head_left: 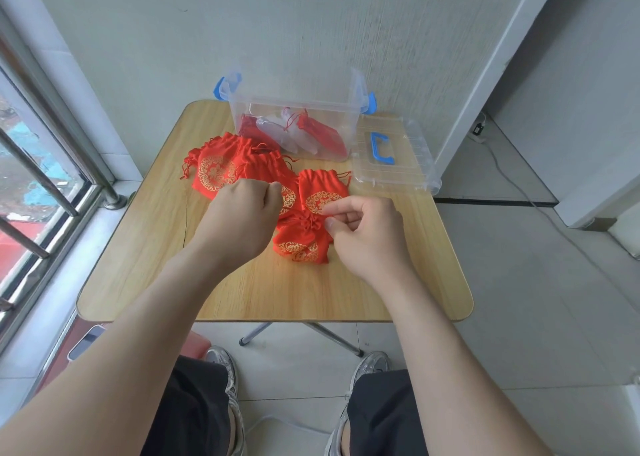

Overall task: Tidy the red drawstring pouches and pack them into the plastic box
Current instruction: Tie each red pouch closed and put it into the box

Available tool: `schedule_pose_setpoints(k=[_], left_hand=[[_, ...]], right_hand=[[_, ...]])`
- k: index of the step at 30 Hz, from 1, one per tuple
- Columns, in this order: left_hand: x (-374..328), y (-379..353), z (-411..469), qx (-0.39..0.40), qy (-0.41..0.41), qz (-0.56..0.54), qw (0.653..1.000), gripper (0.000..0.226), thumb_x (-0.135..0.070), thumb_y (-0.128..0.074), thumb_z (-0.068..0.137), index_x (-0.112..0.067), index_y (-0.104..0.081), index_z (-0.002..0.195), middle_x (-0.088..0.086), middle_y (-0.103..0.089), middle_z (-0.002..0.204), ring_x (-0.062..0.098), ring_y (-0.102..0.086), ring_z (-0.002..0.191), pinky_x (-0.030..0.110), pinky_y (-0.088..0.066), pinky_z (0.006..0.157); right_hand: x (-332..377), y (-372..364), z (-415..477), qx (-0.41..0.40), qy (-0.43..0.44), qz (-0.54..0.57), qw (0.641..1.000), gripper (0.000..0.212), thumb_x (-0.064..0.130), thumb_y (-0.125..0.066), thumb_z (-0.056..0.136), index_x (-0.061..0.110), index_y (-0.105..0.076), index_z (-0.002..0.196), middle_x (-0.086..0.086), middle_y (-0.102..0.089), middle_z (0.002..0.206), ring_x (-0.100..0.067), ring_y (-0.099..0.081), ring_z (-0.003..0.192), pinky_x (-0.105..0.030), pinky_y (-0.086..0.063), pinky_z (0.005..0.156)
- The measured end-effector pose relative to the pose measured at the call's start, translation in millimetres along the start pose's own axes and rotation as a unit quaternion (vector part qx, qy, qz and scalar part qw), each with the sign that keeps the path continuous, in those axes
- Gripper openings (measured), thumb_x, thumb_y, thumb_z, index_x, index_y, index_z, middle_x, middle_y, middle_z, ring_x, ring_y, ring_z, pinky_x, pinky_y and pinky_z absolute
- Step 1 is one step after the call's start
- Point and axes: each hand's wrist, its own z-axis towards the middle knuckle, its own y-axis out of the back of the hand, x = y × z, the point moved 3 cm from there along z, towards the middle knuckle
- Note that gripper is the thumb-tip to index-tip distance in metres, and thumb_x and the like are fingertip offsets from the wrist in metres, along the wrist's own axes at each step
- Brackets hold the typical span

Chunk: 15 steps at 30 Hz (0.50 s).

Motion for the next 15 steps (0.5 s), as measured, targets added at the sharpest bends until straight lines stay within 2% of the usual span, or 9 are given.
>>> schedule_pose_setpoints(k=[4, 6, 7, 9, 11, 13, 15], left_hand=[[1, -4, 1, -0.02, 0.003, -0.001, 1.0, 0.051, -0.025, -0.04, 0.111, -0.013, -0.025, 0.064, 0.001, -0.028, 0.055, 0.02, -0.024, 0.052, 0.037, -0.027, 0.053], [3, -3, 2, -0.038, 0.006, -0.008, 0.999, 0.052, -0.028, -0.038, 0.112, -0.009, -0.032, 0.065, 0.005, -0.037, 0.058, 0.023, -0.032, 0.055, 0.039, -0.033, 0.056], [6, -3, 2, -0.044, 0.009, -0.016, 0.999, 0.053, -0.032, -0.037, 0.113, -0.004, -0.041, 0.068, 0.009, -0.048, 0.062, 0.027, -0.042, 0.059, 0.042, -0.04, 0.061], [8, -1, 1, -0.021, 0.025, -0.044, 0.998, 0.06, -0.046, -0.034, 0.113, 0.0, -0.064, 0.09, 0.012, -0.069, 0.083, 0.029, -0.063, 0.082, 0.046, -0.051, 0.08], [3, 0, -1, 0.044, 0.017, -0.097, 0.994, 0.062, -0.063, -0.037, 0.108, -0.012, -0.072, 0.107, 0.005, -0.075, 0.101, 0.021, -0.068, 0.099, 0.044, -0.053, 0.092], [-6, 0, -5, 0.121, -0.014, -0.165, 0.979, 0.04, -0.061, -0.055, 0.103, -0.027, -0.074, 0.111, -0.008, -0.077, 0.106, 0.008, -0.07, 0.103, 0.036, -0.055, 0.093], [-8, -3, -5, 0.157, -0.031, -0.202, 0.966, 0.015, -0.035, -0.074, 0.098, -0.027, -0.073, 0.111, -0.009, -0.077, 0.103, 0.007, -0.073, 0.099, 0.032, -0.058, 0.092]], right_hand=[[3, -2, 1, -0.044, 0.04, -0.025, 0.998, 0.015, 0.012, -0.077, 0.092, 0.025, -0.083, 0.097, 0.015, -0.075, 0.087, 0.001, -0.069, 0.08, -0.019, -0.058, 0.076], [5, -4, 1, -0.054, 0.065, -0.023, 0.996, 0.012, 0.017, -0.076, 0.092, 0.027, -0.081, 0.095, 0.014, -0.074, 0.092, -0.002, -0.068, 0.084, -0.028, -0.059, 0.081], [5, -5, 2, -0.052, 0.064, -0.011, 0.997, 0.01, 0.019, -0.076, 0.092, 0.028, -0.08, 0.095, 0.013, -0.074, 0.094, -0.004, -0.069, 0.087, -0.032, -0.06, 0.084], [5, -5, 2, -0.042, 0.034, 0.039, 0.998, 0.008, 0.021, -0.076, 0.092, 0.027, -0.08, 0.093, 0.013, -0.077, 0.091, -0.004, -0.072, 0.087, -0.036, -0.062, 0.084], [5, -4, 2, -0.041, 0.007, 0.086, 0.995, 0.007, 0.019, -0.077, 0.091, 0.025, -0.08, 0.089, 0.011, -0.079, 0.083, -0.005, -0.075, 0.081, -0.038, -0.065, 0.081], [3, -4, 2, -0.049, -0.019, 0.124, 0.991, 0.004, 0.021, -0.077, 0.088, 0.024, -0.079, 0.086, 0.007, -0.08, 0.08, -0.012, -0.078, 0.08, -0.045, -0.066, 0.08], [2, -6, 3, -0.052, -0.046, 0.163, 0.984, 0.003, 0.025, -0.076, 0.085, 0.024, -0.079, 0.086, 0.001, -0.08, 0.079, -0.021, -0.079, 0.079, -0.052, -0.066, 0.078]])
